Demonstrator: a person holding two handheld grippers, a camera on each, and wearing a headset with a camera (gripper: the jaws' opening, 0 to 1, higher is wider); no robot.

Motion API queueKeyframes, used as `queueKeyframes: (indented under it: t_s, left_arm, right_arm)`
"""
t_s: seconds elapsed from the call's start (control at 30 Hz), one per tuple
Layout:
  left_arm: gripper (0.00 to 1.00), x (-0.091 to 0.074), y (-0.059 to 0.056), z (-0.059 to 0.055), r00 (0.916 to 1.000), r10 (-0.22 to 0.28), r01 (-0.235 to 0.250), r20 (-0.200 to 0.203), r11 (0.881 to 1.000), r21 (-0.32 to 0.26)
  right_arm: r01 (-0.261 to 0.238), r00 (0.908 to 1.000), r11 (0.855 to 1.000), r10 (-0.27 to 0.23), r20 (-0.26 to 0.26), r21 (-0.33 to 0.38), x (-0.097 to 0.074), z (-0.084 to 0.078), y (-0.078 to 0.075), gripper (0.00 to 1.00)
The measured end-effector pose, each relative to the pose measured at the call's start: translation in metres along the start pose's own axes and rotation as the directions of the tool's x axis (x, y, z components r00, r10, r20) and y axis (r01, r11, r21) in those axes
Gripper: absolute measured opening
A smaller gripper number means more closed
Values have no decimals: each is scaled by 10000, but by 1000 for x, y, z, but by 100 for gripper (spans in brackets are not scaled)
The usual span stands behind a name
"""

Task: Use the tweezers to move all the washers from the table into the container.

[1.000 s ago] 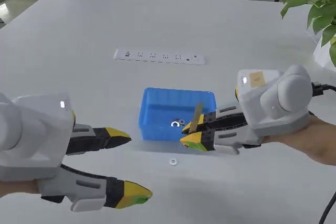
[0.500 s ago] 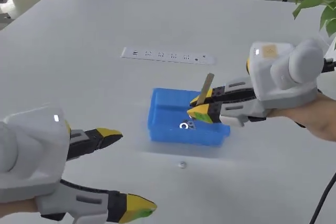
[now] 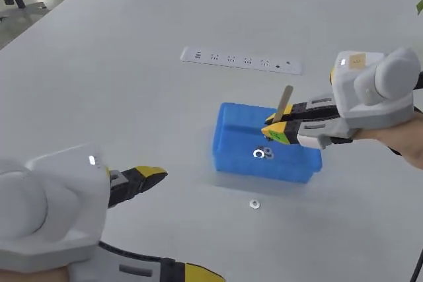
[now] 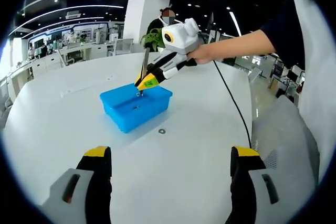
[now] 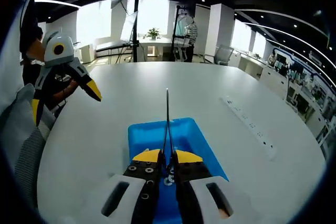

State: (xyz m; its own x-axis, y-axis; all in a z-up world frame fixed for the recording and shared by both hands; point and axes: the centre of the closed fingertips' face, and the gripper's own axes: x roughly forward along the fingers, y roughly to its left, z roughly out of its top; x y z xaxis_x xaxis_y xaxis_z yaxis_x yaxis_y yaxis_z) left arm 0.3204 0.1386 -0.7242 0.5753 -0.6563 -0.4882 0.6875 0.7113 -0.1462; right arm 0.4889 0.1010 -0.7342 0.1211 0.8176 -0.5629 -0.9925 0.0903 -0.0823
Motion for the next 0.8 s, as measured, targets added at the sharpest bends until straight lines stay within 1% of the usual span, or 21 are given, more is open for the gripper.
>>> queueKeyframes:
  t_s: [0.1, 0.27, 0.33, 0.4, 0.53, 0.57, 0.67, 0.8]
  left_arm:
    - [99, 2, -2, 0, 9999, -86, 85, -120, 9999, -82]
    - [99, 1, -4, 2, 9999, -79, 77, -150, 9999, -90]
    - [99, 1, -4, 0, 9997, -86, 85, -244, 9999, -78]
    - [99, 1, -6, -2, 9992, -110, 108, -377, 9999, -49]
    - [99, -2, -7, -1, 9996, -82, 78, -288, 9999, -135]
    - [99, -3, -6, -1, 9995, -52, 48, -303, 9999, -114]
    - [99, -4, -7, -4, 9989, -24, 23, -472, 10000, -30]
    - [99, -6, -6, -4, 9988, 25, -27, -481, 10000, -26]
  right_arm:
    - [-18, 9997, 9999, 20, -242, 107, 5, -12, -3, 10]
    - [15, 9997, 9996, -7, -263, 291, 8, -18, -6, 10]
    - [0, 9995, 9996, 10, -318, 299, 10, -20, -5, 10]
    - [-23, 9995, 9994, 34, -318, 354, 10, -22, -5, 10]
    - [-78, 9993, 9992, 91, -353, 385, 11, -23, -2, 10]
    - [-152, 9990, 9992, 166, -403, 363, 11, -24, -1, 10]
    - [-133, 9993, 9991, 147, -342, 405, 12, -23, -1, 10]
    - [-176, 9990, 9991, 191, -392, 376, 14, -22, 1, 10]
